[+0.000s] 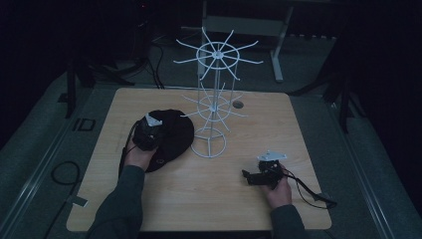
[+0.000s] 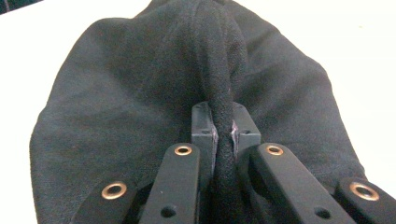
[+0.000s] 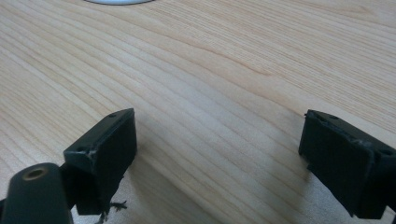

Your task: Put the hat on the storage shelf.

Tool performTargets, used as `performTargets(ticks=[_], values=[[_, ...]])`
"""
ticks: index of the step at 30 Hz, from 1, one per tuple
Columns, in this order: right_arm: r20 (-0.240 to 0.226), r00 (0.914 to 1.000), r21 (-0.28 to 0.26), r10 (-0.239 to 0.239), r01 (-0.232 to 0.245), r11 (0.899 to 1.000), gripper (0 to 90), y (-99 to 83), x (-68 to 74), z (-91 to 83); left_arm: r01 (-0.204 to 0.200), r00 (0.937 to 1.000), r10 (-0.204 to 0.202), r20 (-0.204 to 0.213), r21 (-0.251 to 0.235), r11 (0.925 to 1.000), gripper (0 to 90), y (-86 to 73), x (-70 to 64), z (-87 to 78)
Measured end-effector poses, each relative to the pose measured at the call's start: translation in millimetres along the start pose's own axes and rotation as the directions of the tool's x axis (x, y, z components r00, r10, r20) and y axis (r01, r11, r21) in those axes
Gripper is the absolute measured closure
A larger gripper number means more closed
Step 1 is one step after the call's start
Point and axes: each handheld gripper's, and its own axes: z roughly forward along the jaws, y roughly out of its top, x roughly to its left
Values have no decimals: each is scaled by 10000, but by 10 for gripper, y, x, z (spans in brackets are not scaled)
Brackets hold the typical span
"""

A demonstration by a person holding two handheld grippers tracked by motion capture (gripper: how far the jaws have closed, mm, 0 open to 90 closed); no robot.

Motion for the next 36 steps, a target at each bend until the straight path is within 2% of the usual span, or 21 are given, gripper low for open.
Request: performTargets(ticks=[5,11,14,22,36], values=[[4,10000,-6,-3,3,10000,110,0,0,0,-78,10000,78,-36,-247,9997,849,-10,67,-94],[3,10000,-18,-9,9,10000,110,0,-1,1,-3,9999,8,101,-508,9987,850,-19,143,-184],[2,10000,-19,-6,6,10000,110,0,0,1,174,9997,-164,154,-641,9978,851,-14,184,-230],[5,10000,-27,1,-1,10000,110,1,0,2,727,9970,-695,327,-1118,9911,851,-8,310,-357],[1,10000,-4,-7,7,10000,110,0,-1,0,1091,9934,-1009,548,-1770,9781,851,41,436,-622]])
